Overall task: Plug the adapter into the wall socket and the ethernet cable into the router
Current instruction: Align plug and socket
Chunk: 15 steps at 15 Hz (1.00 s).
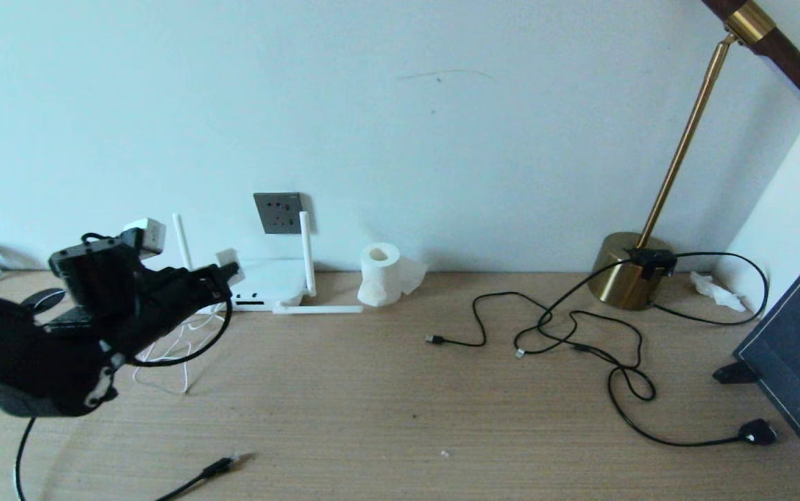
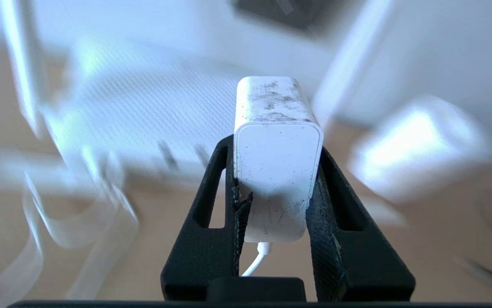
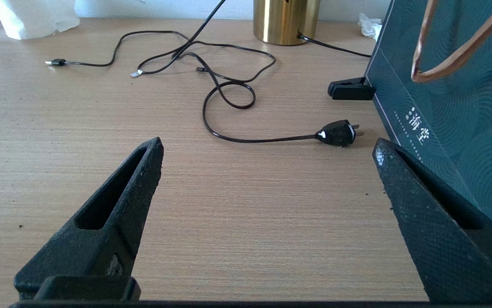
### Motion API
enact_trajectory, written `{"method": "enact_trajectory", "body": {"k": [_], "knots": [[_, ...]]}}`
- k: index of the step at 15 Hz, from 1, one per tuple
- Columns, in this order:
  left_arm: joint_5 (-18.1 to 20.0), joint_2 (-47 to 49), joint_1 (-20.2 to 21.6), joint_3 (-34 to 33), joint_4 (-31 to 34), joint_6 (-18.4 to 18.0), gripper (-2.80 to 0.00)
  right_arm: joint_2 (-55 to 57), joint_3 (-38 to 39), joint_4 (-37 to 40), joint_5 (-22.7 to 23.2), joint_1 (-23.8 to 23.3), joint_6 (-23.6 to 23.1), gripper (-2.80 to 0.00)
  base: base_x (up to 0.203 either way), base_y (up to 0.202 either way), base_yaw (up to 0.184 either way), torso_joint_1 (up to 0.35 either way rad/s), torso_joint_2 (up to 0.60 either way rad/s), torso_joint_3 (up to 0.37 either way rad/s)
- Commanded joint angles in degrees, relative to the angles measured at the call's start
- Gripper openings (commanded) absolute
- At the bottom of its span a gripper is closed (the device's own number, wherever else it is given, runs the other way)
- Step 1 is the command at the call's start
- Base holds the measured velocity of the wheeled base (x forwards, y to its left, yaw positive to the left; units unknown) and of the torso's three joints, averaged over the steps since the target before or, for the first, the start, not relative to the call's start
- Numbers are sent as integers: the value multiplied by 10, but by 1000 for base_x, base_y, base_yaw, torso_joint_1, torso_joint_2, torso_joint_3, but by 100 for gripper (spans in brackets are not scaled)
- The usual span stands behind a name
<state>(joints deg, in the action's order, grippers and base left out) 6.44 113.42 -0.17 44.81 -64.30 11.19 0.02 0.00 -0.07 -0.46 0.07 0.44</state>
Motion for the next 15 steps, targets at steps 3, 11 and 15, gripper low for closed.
{"method": "enact_trajectory", "body": {"k": [3,11,15], "knots": [[-47,122,-25,50,-141,-88,-280,0,1,0,0,0,0,0,0,0,0,0,0,0],[-73,172,-52,156,-172,-142,-280,1,0,0,0,0,0,0,0,0,0,0,0,0],[-84,191,-56,203,-167,-143,-280,0,0,0,0,0,0,0,0,0,0,0,0,0]]}}
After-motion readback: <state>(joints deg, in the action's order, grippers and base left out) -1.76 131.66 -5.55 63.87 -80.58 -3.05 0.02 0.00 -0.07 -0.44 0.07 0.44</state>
